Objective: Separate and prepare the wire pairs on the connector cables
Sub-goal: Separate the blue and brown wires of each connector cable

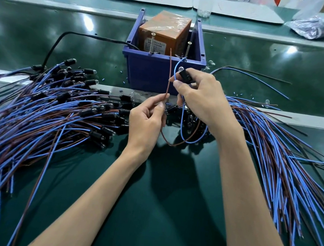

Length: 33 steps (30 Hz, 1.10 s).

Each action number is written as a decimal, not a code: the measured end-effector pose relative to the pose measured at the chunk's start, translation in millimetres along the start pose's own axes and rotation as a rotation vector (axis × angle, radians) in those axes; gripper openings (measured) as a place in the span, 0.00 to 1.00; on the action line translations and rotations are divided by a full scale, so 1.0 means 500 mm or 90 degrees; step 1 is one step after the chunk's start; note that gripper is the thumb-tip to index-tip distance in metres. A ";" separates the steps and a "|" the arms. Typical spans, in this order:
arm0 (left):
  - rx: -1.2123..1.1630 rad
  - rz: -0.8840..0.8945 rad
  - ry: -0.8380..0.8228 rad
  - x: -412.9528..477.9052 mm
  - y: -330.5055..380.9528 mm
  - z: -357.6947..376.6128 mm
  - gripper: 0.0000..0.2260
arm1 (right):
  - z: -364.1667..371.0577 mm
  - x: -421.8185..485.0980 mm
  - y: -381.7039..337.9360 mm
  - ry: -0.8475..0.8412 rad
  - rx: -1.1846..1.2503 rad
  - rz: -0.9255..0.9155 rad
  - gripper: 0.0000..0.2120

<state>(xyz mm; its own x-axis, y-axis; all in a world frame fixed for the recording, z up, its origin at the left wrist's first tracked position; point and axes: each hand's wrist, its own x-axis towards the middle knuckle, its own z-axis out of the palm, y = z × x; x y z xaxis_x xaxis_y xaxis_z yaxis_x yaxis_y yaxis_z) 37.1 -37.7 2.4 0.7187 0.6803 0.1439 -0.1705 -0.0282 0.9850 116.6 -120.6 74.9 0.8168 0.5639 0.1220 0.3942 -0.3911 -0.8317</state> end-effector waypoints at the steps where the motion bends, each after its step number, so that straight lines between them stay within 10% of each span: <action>1: 0.001 -0.001 -0.001 0.000 0.001 0.000 0.12 | 0.000 0.000 0.000 0.001 -0.003 -0.001 0.06; 33: -0.093 -0.036 0.085 0.006 -0.001 -0.007 0.10 | -0.001 0.012 0.013 0.070 0.041 0.112 0.09</action>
<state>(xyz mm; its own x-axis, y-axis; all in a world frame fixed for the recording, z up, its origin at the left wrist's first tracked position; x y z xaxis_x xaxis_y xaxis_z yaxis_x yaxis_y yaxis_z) 37.1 -33.2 1.9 0.6360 0.7689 0.0659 -0.2360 0.1125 0.9652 124.3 -120.2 70.6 0.9129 0.4074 0.0270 0.2168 -0.4277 -0.8775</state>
